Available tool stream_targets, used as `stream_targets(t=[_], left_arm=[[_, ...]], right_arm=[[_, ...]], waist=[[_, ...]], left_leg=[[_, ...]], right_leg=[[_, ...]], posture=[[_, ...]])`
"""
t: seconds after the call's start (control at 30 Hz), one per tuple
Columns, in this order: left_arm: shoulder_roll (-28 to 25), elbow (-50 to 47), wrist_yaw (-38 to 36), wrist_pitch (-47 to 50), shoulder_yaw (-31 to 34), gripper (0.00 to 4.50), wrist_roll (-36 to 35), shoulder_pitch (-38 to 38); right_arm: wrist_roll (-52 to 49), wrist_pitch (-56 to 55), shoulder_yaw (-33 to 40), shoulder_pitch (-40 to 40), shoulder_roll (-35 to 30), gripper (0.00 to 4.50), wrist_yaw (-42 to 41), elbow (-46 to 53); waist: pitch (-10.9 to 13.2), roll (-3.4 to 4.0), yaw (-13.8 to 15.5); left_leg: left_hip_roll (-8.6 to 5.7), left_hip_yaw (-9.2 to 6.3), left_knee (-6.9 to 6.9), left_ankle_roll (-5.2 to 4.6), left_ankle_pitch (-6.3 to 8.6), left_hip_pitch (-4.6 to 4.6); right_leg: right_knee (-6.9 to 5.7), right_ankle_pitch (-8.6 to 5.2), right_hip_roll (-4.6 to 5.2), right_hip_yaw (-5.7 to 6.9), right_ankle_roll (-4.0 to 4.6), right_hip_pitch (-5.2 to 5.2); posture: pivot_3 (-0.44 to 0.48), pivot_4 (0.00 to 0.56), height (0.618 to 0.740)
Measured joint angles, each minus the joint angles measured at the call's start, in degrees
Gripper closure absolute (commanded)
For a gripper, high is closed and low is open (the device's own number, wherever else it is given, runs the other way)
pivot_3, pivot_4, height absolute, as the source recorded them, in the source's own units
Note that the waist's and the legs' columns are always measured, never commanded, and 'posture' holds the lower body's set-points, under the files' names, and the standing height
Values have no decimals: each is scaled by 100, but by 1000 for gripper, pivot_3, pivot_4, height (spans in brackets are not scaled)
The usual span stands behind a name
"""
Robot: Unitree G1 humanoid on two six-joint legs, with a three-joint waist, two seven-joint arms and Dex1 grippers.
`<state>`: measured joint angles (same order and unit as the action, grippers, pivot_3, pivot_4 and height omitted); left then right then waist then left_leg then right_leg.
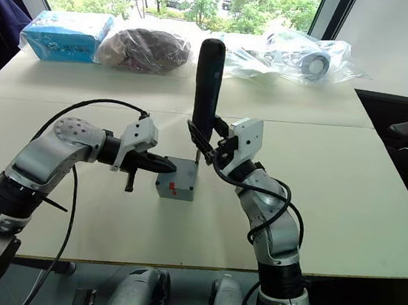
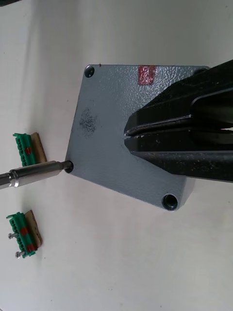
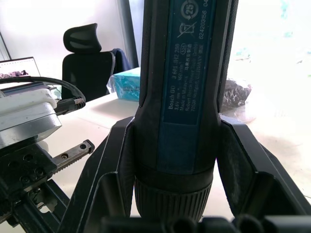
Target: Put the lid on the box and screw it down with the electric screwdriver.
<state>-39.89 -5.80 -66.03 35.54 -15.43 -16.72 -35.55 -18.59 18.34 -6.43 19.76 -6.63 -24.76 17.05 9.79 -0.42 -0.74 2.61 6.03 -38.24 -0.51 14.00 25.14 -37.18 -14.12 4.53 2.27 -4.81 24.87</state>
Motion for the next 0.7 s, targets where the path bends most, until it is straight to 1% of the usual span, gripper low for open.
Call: stream_targets(t=[0.17,0.3,0.43,0.7], left_arm=[[1,1,7,11,-4,4500,7,22],[1,-3,19,4,0,4500,5,99],[1,-67,25,14,2,4500,5,166],[0,-183,42,14,4,4500,8,327]], right_arm=[[206,-145,-202,16,-1,2648,14,-125],[278,-123,-257,-26,44,2648,192,-152],[277,-120,-251,-145,105,2648,379,-157],[454,-124,-400,-231,118,2648,614,-142]], waist=[[-4,-4,-5],[-24,-27,-4],[-49,-47,-3],[-108,-56,-3]], left_leg=[[1,-1,2,-1,1,-25],[4,0,10,-2,3,-66],[13,-1,11,-2,4,-73],[14,-2,13,-4,6,-78]], right_leg=[[2,-1,0,0,1,-24],[8,-4,0,0,4,-60],[8,-11,3,0,18,-66],[9,-17,3,0,27,-71]], posture=[[0,150,740],[0,150,740],[0,150,740],[0,150,740]])
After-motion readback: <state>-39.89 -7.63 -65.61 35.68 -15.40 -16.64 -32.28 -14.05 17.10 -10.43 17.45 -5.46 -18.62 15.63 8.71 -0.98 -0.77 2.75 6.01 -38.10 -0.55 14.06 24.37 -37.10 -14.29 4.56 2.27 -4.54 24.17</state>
